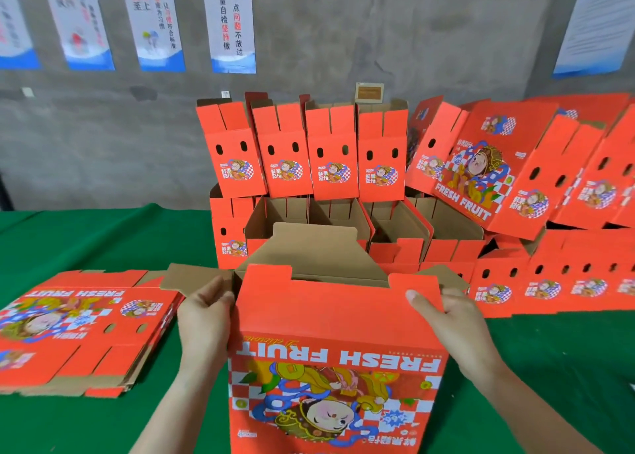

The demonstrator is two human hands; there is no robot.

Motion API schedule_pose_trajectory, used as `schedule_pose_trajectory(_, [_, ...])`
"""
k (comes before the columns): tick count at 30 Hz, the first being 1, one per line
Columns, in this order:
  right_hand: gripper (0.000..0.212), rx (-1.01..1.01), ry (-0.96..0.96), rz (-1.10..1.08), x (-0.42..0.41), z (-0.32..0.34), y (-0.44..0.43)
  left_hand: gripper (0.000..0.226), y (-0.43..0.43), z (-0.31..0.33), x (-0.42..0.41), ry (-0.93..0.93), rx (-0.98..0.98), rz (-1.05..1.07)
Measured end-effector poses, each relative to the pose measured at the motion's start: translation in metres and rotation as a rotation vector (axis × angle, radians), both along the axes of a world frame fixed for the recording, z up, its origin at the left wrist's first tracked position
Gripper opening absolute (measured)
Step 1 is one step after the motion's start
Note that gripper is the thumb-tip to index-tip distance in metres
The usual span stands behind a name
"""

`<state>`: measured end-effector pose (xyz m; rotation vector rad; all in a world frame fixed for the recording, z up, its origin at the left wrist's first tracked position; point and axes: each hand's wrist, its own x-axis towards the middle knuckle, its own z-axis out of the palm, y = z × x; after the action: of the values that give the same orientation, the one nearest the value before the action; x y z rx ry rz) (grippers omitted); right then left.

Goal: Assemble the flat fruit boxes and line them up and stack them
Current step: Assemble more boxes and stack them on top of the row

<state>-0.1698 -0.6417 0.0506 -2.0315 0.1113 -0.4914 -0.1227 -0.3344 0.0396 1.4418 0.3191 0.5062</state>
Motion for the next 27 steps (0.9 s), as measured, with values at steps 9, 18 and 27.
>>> schedule_pose_trajectory(9, [0.058,-0.265,0.045,-0.063,0.012,-0.005,0.002,0.059,0.008,0.009,-0.021,-0.016,0.563,-0.088])
schedule_pose_trajectory(18, [0.068,-0.521,-0.165,0.002,0.01,-0.002,0.022,0.085,0.014,0.021,-0.026,-0.076,1.167,-0.169])
schedule_pose_trajectory(27, [0.07,-0.563,-0.229,0.045,0.014,-0.004,0.02,0.099,0.013,0.026,-0.022,-0.264,1.321,-0.474])
